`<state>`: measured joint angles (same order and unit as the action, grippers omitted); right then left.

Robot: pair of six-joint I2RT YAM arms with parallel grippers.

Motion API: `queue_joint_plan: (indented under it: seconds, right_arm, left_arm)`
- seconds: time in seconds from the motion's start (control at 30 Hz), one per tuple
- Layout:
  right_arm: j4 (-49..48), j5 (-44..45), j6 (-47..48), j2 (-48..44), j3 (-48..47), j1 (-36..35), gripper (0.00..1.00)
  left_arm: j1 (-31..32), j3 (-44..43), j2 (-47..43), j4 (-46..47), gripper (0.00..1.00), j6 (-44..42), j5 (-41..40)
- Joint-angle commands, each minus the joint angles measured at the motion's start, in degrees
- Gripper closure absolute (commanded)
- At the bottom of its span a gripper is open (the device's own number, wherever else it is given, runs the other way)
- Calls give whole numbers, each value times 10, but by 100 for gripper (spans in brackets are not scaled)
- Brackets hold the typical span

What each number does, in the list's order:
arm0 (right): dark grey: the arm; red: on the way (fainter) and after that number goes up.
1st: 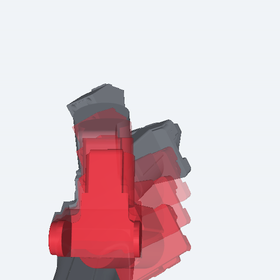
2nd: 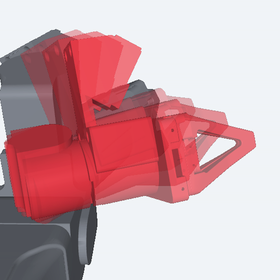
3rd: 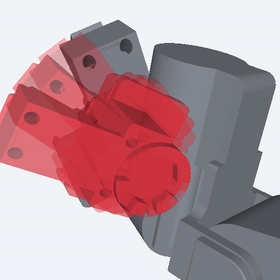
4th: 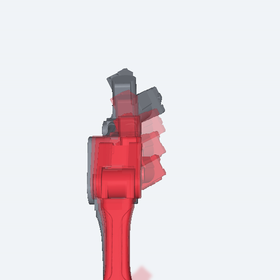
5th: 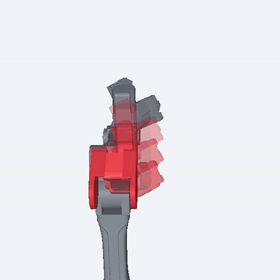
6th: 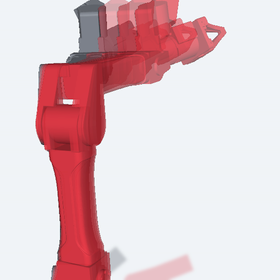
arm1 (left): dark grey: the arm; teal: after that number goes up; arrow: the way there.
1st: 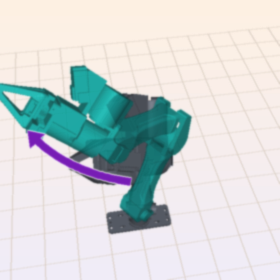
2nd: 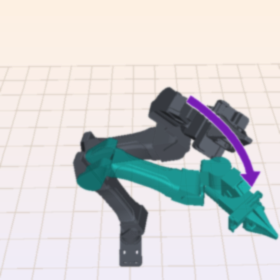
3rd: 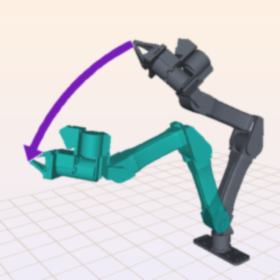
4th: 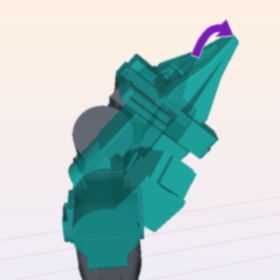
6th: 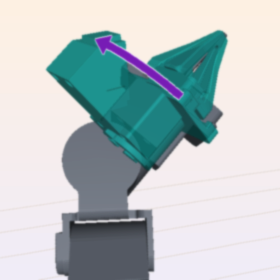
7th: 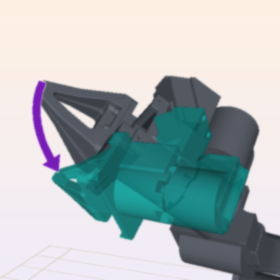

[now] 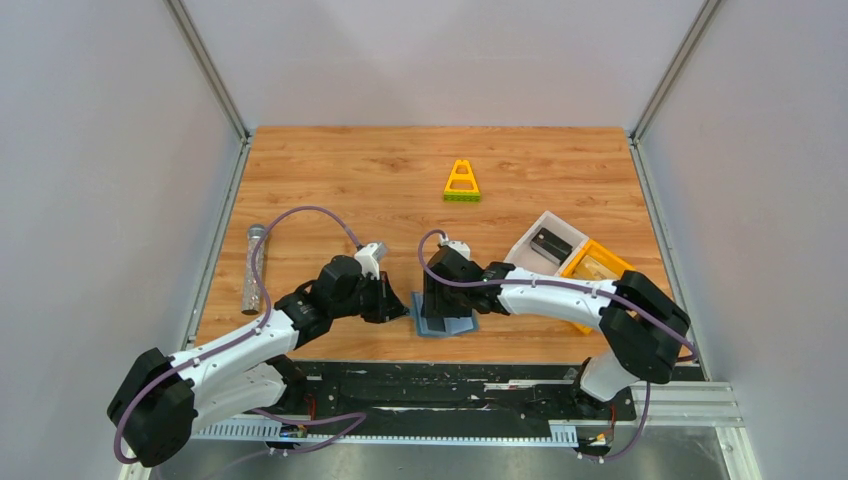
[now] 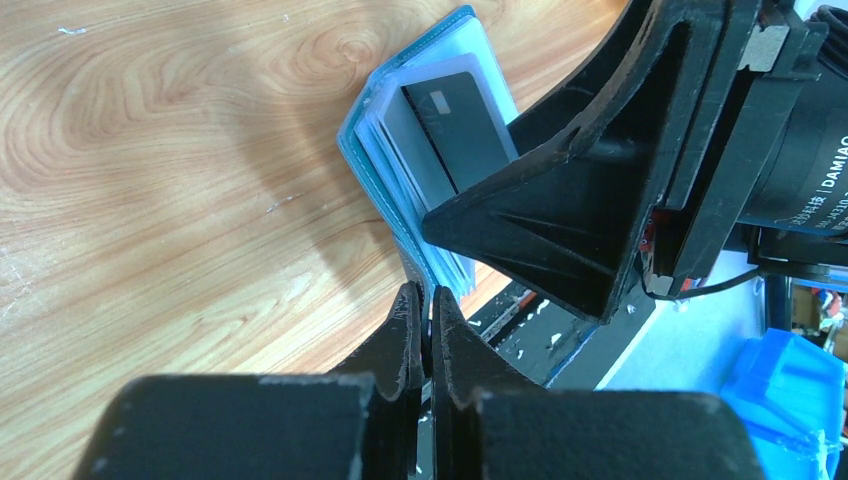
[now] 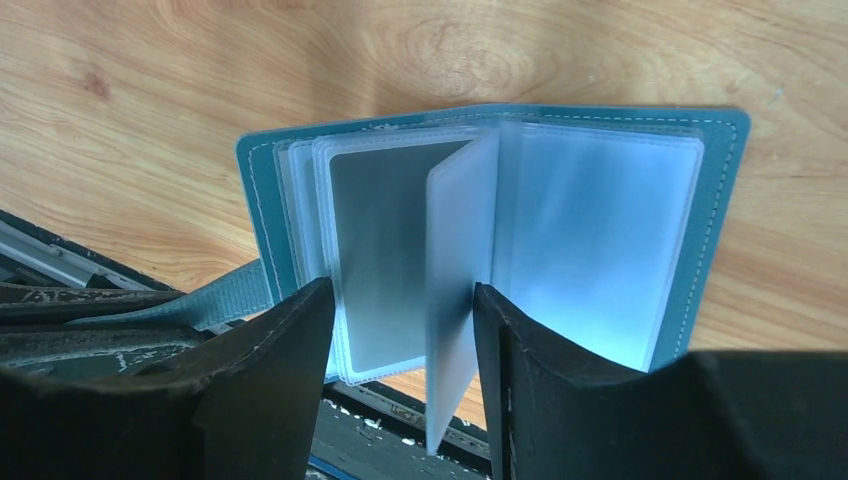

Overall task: Take the credit cards out of the card holder
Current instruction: Remove the credit card from the card holder.

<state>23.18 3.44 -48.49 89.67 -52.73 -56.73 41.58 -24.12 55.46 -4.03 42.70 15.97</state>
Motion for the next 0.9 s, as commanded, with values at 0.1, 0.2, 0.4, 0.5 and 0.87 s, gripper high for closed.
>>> queue_joint_plan:
  seconds: [0.1, 0.2, 0.4, 0.5, 0.87]
  right_arm:
    - [40, 48, 0, -23, 6, 0, 43]
    - [41, 48, 1, -25, 6, 0, 42]
    - [45, 47, 3, -23, 4, 0, 41]
    - [49, 47, 3, -28, 3, 0, 40]
    - [52, 44, 6, -28, -3, 0, 38]
  left_arm:
    - [2, -1, -8, 17, 100, -1, -1]
    - [2, 0, -9, 16, 100, -1, -2]
    - [2, 0, -5, 9, 99, -1, -14]
    - [2, -5, -1, -1, 95, -1, -23]
    - [2, -27, 0, -50, 55, 2, -56]
